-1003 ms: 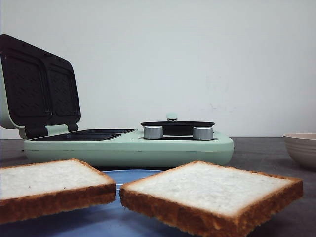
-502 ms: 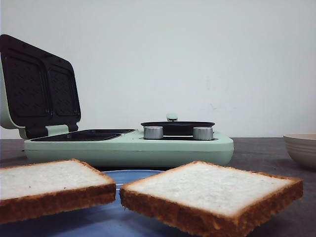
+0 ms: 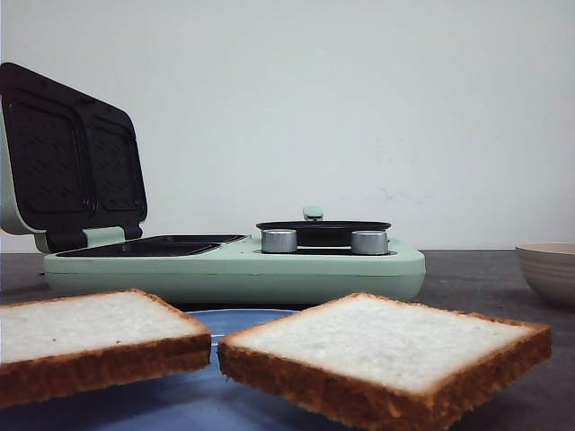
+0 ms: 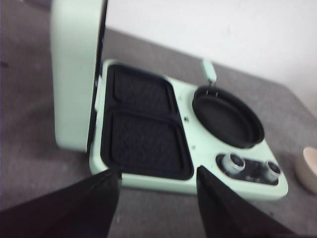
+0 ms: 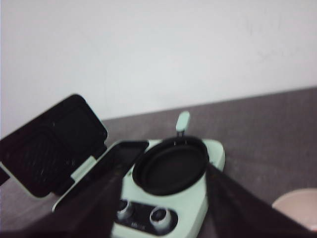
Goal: Make breakfast with bread and shrimp
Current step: 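Lower the left gripper to the bread slice nearest it on the plate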
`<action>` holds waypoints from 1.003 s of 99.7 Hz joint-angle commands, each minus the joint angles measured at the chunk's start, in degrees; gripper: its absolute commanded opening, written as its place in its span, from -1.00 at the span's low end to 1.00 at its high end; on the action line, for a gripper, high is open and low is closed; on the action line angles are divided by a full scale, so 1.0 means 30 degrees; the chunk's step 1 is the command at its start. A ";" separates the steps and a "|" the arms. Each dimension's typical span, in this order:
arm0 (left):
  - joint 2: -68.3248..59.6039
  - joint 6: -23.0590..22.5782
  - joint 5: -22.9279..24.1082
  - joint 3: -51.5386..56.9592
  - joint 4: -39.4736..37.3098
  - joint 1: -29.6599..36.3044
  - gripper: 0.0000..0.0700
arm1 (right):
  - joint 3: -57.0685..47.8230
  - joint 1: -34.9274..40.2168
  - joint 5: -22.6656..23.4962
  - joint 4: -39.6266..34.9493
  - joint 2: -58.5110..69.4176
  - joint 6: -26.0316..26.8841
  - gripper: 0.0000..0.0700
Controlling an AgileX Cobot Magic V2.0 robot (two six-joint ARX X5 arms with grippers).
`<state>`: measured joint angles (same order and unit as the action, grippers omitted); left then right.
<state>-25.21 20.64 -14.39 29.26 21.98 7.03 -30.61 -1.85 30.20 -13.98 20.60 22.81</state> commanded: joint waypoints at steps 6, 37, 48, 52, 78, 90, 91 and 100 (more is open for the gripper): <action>-0.0889 -0.0007 -0.0393 0.0284 0.0423 0.0036 -0.23 | -0.0211 0.0109 0.0066 -0.0794 0.0073 0.0189 0.30; -0.3184 -0.0036 -0.2725 0.0393 0.2710 0.0058 -0.23 | -0.0211 0.0525 0.0168 -0.2222 0.0073 0.0051 0.30; -0.4065 -0.0029 -0.3293 0.0393 0.3024 0.0058 -0.23 | -0.0211 0.0678 0.0452 -0.2222 0.0073 0.0058 0.30; -0.4364 -0.0015 -0.3395 0.0423 0.3118 0.0058 -0.23 | -0.0211 0.0736 0.0452 -0.2222 0.0073 0.0058 0.30; -0.7082 -0.0015 -0.3432 0.2040 0.5253 0.0058 -0.23 | -0.0211 0.1209 0.0444 -0.2222 0.0073 0.0124 0.30; -0.8888 -0.0306 -0.3541 0.3213 0.6980 0.0058 -0.22 | -0.0211 0.1428 0.0444 -0.2222 0.0073 0.0109 0.30; -0.9034 -0.0364 -0.3592 0.3279 0.7111 0.0058 -0.22 | -0.0211 0.1450 0.0437 -0.2222 0.0073 0.0102 0.30; -1.0280 -0.1144 -0.4328 0.3840 0.8371 0.0058 -0.22 | -0.0211 0.1654 0.0444 -0.2222 0.0073 0.0044 0.30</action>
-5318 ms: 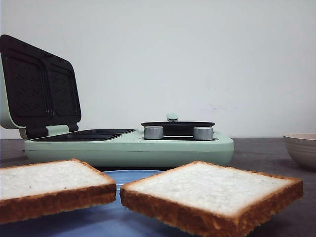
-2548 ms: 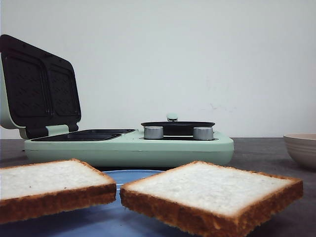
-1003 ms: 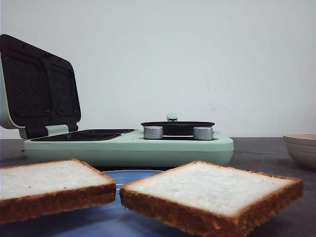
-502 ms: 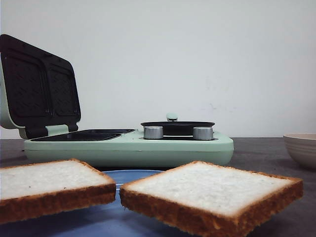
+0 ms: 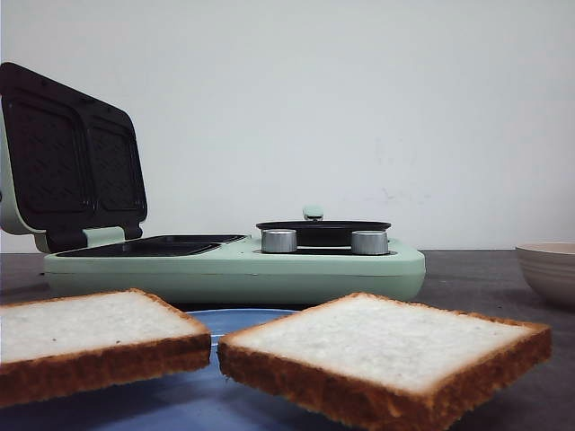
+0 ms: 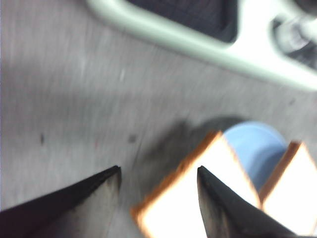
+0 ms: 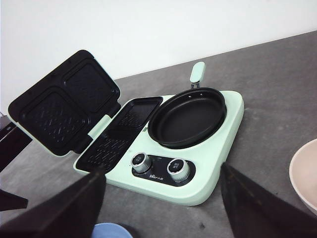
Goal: Make breakfast with bread and shrimp
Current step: 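Lower the left gripper to the bread slice nearest it on the plate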
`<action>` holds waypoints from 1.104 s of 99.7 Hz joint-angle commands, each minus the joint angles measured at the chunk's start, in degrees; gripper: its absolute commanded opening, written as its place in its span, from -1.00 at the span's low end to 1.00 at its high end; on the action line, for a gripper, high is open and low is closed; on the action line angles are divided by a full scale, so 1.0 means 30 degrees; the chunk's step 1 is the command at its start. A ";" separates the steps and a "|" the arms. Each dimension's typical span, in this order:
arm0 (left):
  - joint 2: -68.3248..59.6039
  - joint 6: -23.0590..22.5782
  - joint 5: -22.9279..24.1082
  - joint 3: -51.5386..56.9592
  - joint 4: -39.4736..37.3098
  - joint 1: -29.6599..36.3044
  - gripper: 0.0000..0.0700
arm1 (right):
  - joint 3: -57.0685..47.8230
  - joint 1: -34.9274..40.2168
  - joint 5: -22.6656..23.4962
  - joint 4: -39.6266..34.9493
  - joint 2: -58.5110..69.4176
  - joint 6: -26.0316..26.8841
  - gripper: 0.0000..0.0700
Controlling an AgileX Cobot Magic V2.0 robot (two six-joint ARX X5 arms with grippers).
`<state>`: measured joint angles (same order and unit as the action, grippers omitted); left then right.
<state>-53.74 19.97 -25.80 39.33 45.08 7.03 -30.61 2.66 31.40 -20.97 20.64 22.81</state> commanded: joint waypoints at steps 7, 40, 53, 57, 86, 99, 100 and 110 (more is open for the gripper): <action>-0.1603 -0.1610 -0.1319 0.0590 0.1443 0.0058 -0.21 | -0.0211 0.0313 0.0036 0.0102 0.0044 0.0022 0.30; -0.3810 -0.3526 -0.1778 0.0590 0.2025 0.0058 -0.08 | -0.0211 0.0852 0.0051 0.0087 0.0022 -0.0117 0.30; -0.4342 -0.4022 -0.1880 0.0590 0.1647 0.0080 0.38 | -0.0211 0.0867 0.0051 0.0087 0.0022 -0.0117 0.30; -0.4554 -0.4131 -0.1945 0.0590 0.1566 0.0095 0.39 | -0.0211 0.0867 0.0051 0.0087 0.0022 -0.0117 0.30; -0.6550 -0.4488 -0.1982 0.0590 0.0685 0.0517 0.39 | -0.0211 0.0860 0.0044 0.0087 0.0022 -0.0117 0.30; -0.7257 -0.4408 -0.1982 0.0590 0.0058 0.0692 0.36 | -0.0211 0.0860 0.0044 0.0087 0.0022 -0.0117 0.30; -0.7293 -0.4408 -0.1989 0.0590 0.0029 0.0692 0.36 | -0.0211 0.0860 0.0044 0.0087 0.0022 -0.0117 0.30; -0.7737 -0.4401 -0.2018 0.0590 -0.0146 0.0823 0.35 | -0.0211 0.0860 0.0044 0.0073 0.0022 -0.0124 0.30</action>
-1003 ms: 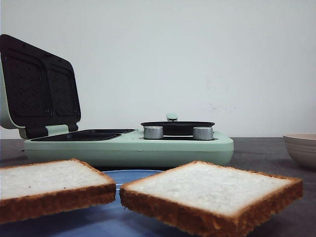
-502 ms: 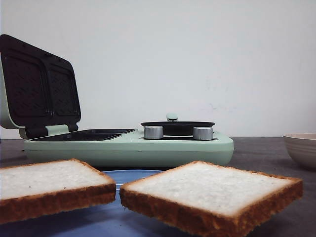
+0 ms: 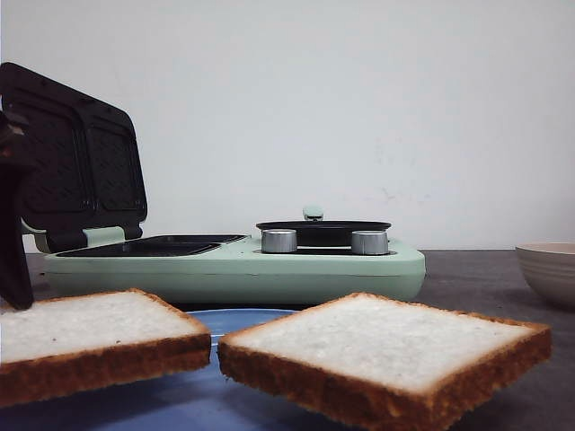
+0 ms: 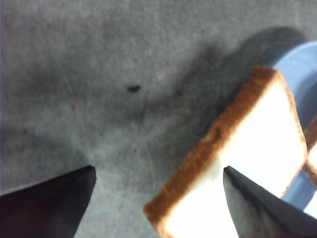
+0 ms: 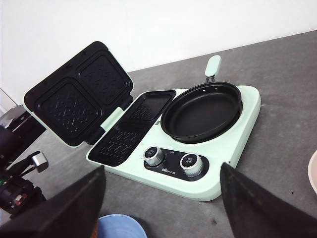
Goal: Make breakfast with bread and shrimp
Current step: 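Lower the left gripper to the bread slice nearest it on the plate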
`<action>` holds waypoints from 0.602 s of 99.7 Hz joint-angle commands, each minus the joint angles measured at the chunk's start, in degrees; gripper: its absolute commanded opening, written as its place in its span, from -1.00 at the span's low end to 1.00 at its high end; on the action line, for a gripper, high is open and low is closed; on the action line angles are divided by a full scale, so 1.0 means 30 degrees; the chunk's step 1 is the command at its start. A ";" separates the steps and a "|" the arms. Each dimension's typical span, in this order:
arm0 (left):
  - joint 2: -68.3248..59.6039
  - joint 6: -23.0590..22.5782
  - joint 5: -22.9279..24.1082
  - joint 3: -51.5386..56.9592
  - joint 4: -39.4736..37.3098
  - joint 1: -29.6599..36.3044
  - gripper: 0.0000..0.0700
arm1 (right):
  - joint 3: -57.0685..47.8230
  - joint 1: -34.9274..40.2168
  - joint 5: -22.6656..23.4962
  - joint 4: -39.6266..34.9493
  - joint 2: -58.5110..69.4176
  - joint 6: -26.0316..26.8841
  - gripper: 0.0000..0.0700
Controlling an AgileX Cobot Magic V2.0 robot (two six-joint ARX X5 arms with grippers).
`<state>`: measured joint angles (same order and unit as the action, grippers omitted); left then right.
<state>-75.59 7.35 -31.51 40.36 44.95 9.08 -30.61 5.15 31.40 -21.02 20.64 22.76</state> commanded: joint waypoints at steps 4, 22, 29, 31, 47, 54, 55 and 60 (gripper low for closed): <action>-0.0641 -0.0109 -0.0146 0.0248 -0.0248 0.0189 0.35 | -0.0211 0.0029 0.0036 0.0073 0.0022 -0.0117 0.30; -0.1107 0.0495 -0.0597 0.0248 -0.0437 0.0612 0.35 | -0.0211 0.0029 0.0029 -0.0095 0.0022 -0.0233 0.30; -0.1158 0.0495 -0.1173 0.0248 -0.0408 0.0772 0.35 | -0.0211 0.0029 0.0029 -0.0087 0.0022 -0.0233 0.30; -0.1151 0.0495 -0.1304 0.0248 -0.0393 0.0809 0.35 | -0.0211 0.0029 0.0029 -0.0095 0.0022 -0.0233 0.30; -0.1158 0.0488 -0.1508 0.0248 -0.0291 0.0984 0.36 | -0.0211 0.0029 0.0029 -0.0109 0.0022 -0.0233 0.30; -0.1151 0.0488 -0.1501 0.0248 -0.0328 0.0976 0.36 | -0.0211 0.0029 0.0029 -0.0160 0.0022 -0.0233 0.30; -0.1151 0.0488 -0.1508 0.0248 -0.0350 0.0976 0.36 | -0.0211 0.0029 0.0036 -0.0168 0.0022 -0.0233 0.30; -0.1151 0.0415 -0.1508 0.0248 -0.0423 0.0984 0.34 | -0.0211 0.0029 0.0029 -0.0204 0.0022 -0.0240 0.30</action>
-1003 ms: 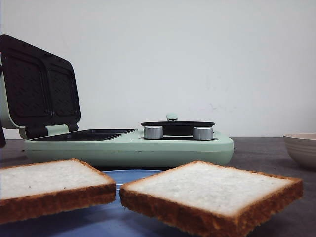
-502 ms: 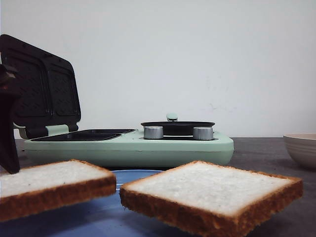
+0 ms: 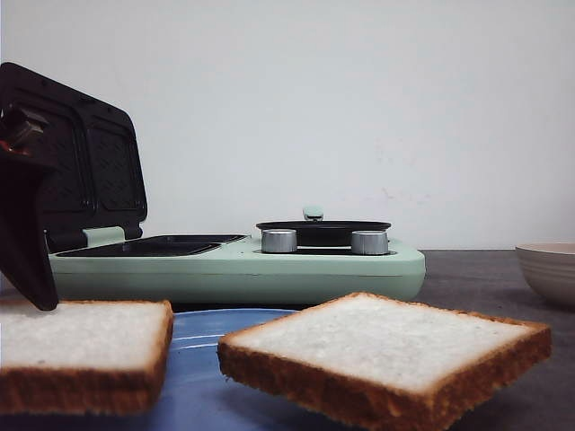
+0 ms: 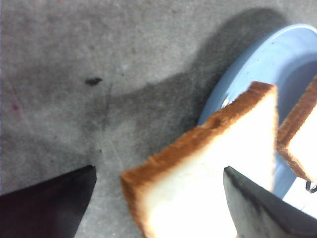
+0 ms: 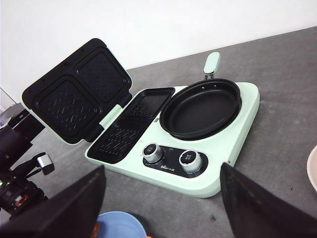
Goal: Make breakfast with bread and shrimp
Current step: 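Lower the left gripper to the bread slice nearest it on the plate, then grasp the bread slice edge with the left gripper and lift it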
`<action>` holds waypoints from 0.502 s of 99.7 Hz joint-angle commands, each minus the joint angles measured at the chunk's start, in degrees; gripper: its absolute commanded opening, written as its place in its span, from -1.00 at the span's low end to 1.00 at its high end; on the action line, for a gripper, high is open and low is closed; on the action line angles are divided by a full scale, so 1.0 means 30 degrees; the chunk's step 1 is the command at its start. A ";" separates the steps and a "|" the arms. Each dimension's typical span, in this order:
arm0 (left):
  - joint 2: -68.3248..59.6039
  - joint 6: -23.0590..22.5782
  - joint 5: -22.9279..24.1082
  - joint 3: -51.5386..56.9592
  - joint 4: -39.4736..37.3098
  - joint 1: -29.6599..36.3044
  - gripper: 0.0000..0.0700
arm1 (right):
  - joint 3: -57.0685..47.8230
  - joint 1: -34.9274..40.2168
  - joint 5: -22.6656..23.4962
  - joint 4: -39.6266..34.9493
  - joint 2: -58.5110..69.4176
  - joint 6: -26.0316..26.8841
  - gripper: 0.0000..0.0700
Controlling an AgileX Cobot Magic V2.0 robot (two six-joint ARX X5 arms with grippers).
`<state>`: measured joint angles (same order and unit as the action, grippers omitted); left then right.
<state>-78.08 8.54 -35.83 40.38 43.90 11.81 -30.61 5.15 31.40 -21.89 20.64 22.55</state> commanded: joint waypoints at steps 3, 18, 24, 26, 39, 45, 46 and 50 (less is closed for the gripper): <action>-0.0321 0.0007 -0.0066 0.0240 -0.0087 0.0066 0.32 | -0.0211 0.0029 0.0029 0.0066 0.0022 -0.0168 0.30; -0.0321 -0.0073 -0.0066 0.0240 -0.0044 0.0066 -0.35 | -0.0211 0.0029 0.0029 -0.0102 0.0022 -0.0175 0.30; -0.0321 -0.0138 -0.0066 0.0240 -0.0007 0.0066 -0.55 | -0.0211 0.0029 0.0029 -0.0204 0.0022 -0.0182 0.30; -0.0328 -0.0175 -0.0066 0.0240 0.0007 0.0066 -0.61 | -0.0211 0.0029 0.0036 -0.0233 0.0022 -0.0189 0.30; -0.0321 -0.0342 -0.0073 0.0240 0.0015 0.0066 -1.00 | -0.0211 0.0029 0.0036 -0.0306 0.0022 -0.0219 0.30; -0.0321 -0.0350 -0.0080 0.0240 0.0058 0.0066 -1.00 | -0.0211 0.0029 0.0036 -0.0306 0.0022 -0.0219 0.30; -0.0321 -0.0357 -0.0080 0.0240 0.0066 0.0066 -1.00 | -0.0211 0.0029 0.0036 -0.0306 0.0022 -0.0219 0.30; -0.0306 -0.0466 -0.0182 0.0240 0.0087 0.0066 -1.00 | -0.0211 0.0029 0.0036 -0.0306 0.0022 -0.0219 0.30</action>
<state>-78.06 8.36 -36.25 40.82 43.75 11.75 -30.61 5.15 31.40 -23.24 20.64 22.50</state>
